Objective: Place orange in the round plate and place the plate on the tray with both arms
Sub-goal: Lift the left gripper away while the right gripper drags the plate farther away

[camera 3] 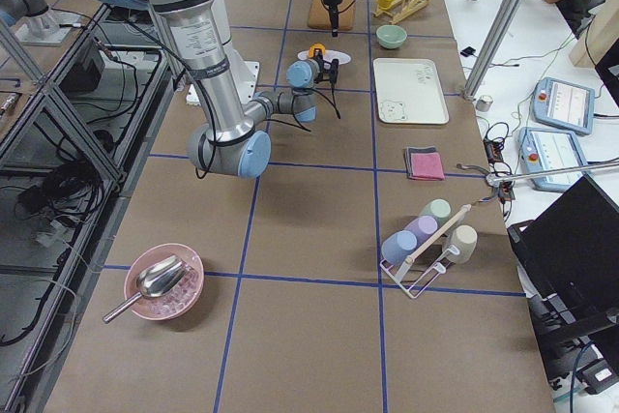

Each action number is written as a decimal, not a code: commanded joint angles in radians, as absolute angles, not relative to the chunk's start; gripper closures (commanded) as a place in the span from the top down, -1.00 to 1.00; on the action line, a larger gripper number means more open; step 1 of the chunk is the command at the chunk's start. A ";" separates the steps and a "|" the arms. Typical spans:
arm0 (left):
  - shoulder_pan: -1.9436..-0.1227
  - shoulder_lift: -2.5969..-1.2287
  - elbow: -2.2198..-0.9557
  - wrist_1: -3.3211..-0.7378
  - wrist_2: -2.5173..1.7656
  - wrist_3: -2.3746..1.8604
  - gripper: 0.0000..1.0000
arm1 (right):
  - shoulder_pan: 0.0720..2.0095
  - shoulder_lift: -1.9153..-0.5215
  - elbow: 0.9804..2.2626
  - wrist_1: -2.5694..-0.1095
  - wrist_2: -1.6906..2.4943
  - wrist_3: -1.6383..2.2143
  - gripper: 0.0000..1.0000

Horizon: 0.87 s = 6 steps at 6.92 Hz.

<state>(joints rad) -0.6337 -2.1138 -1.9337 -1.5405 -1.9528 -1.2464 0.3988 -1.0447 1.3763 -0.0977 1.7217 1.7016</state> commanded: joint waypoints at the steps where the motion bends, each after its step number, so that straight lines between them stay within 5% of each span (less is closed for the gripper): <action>1: -0.714 -2.031 -1.985 -1.534 -1.973 -1.076 0.96 | 0.411 -1.045 1.376 -0.019 1.657 1.800 -0.76; 6: -0.952 -1.884 -2.000 -1.514 -2.062 -0.636 0.95 | 0.507 -0.941 1.297 -0.166 1.320 1.983 -0.76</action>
